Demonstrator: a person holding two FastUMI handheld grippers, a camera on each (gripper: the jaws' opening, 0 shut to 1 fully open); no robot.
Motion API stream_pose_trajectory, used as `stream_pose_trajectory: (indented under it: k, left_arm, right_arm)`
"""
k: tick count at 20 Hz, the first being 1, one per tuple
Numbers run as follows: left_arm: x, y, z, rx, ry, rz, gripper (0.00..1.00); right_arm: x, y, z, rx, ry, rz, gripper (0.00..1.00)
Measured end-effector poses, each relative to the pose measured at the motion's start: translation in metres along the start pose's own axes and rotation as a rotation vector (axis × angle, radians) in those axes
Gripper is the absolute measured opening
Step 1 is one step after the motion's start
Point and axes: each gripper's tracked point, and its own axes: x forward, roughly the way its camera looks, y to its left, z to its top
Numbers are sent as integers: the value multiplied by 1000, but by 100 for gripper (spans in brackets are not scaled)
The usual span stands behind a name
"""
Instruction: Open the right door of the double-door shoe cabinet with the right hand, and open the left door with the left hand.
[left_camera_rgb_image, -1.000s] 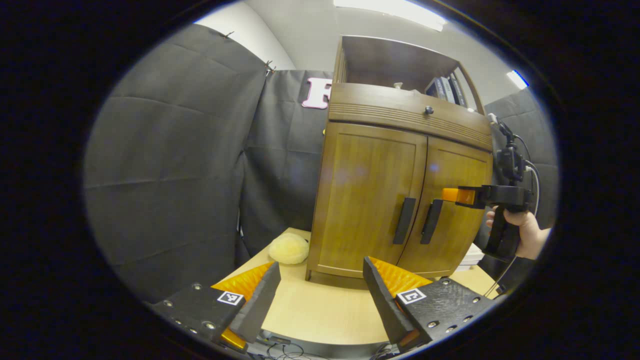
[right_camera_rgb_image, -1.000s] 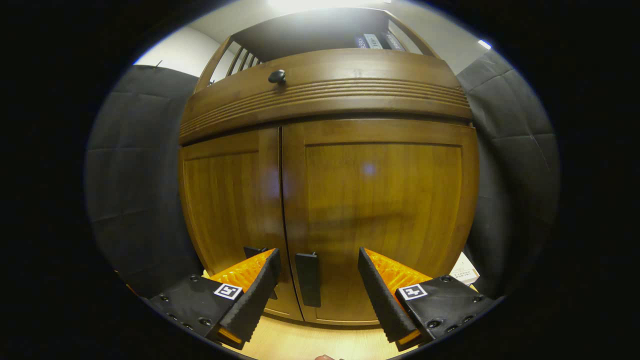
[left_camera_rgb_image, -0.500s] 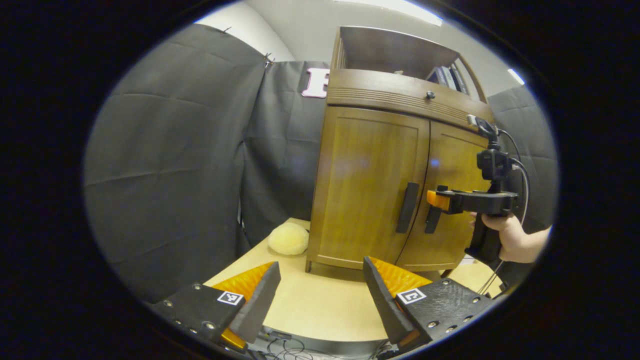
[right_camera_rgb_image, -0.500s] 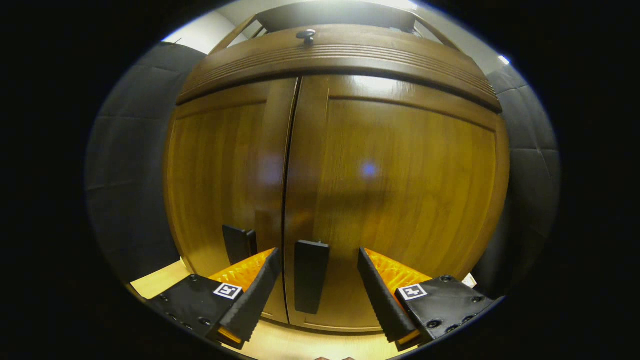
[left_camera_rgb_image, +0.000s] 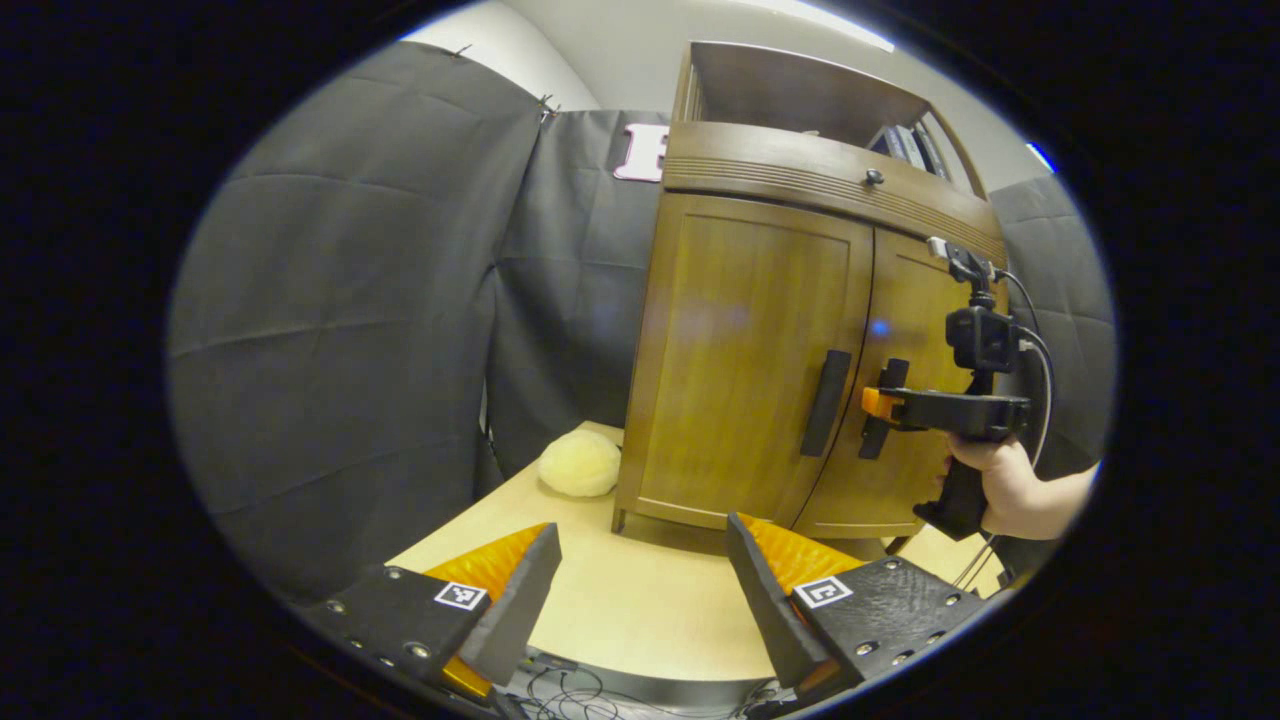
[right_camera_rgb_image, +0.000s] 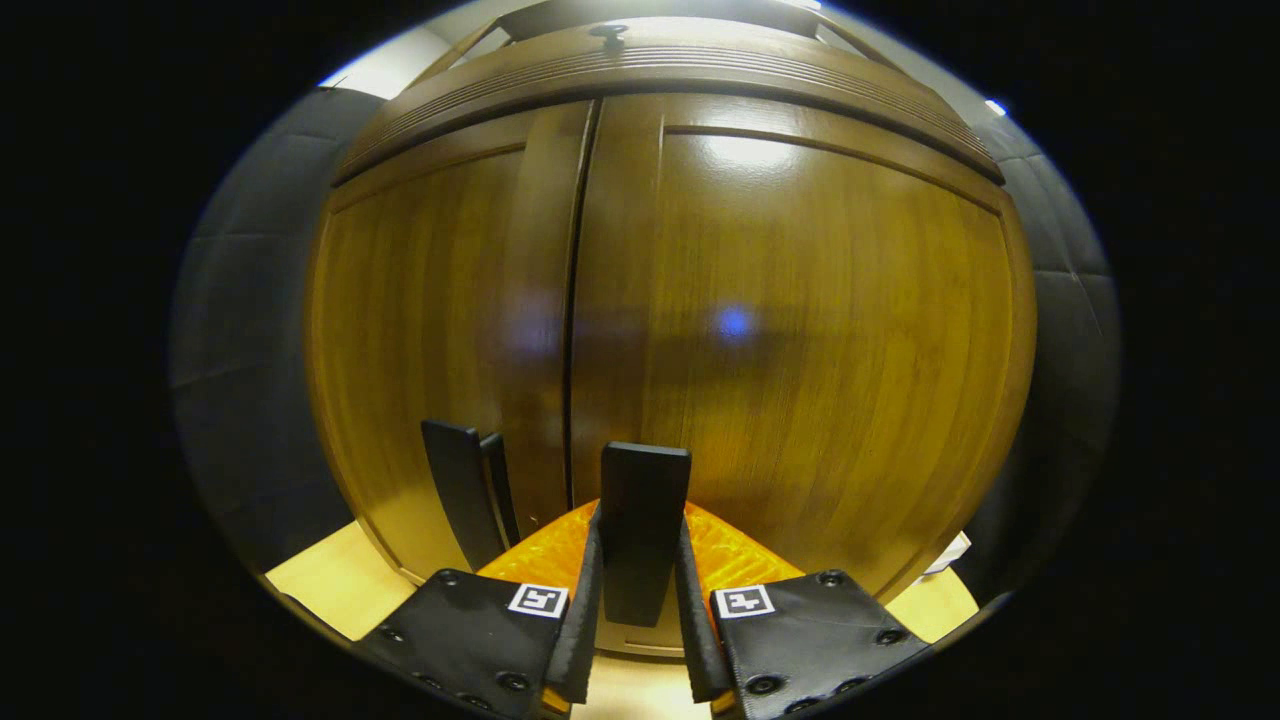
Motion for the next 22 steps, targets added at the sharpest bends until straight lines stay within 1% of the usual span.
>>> stream_pose_trajectory:
  k: [1,2,3,4,6,7,9,10,12,14,15,19,20,21,22]
  left_arm:
    - [0,-2,1,4,-1,-2,96]
    - [0,-3,3,5,-1,-7,96]
    - [1,-4,2,4,-2,-14,96]
    - [1,-5,3,3,-1,-21,96]
    - [1,-5,1,8,-4,-33,96]
    - [1,-5,1,11,-7,-38,96]
    - [-1,-6,1,5,-9,-46,96]
    - [-1,-7,0,-2,-9,-51,96]
    - [-1,-7,1,-16,-10,-58,96]
    - [-3,-4,4,-25,-18,-64,96]
    - [-5,-3,5,-24,-24,-63,96]
    - [-14,5,17,-21,-52,-60,96]
    - [-16,7,19,-20,-56,-58,96]
    - [-18,10,20,-18,-59,-55,96]
    - [-20,11,21,-18,-58,-53,96]
  right_arm:
    - [-1,-1,-1,16,3,-4,39]
    - [-2,-1,1,27,-2,-4,33]
    - [5,-1,-1,38,-1,-10,34]
    - [-1,-1,-1,43,0,-13,33]
    - [0,-1,0,47,-5,-9,28]
    - [0,1,1,59,-9,5,22]
    - [6,1,-4,75,18,22,12]
    - [1,2,-2,70,32,36,7]
    - [3,2,-1,62,43,45,7]
    - [2,1,-3,49,47,33,7]
    - [1,2,-2,47,47,28,11]
    - [-1,2,-1,34,50,28,11]
    - [-1,2,0,31,52,29,14]
    - [-2,2,1,28,52,33,11]
    - [-1,2,1,24,53,37,11]
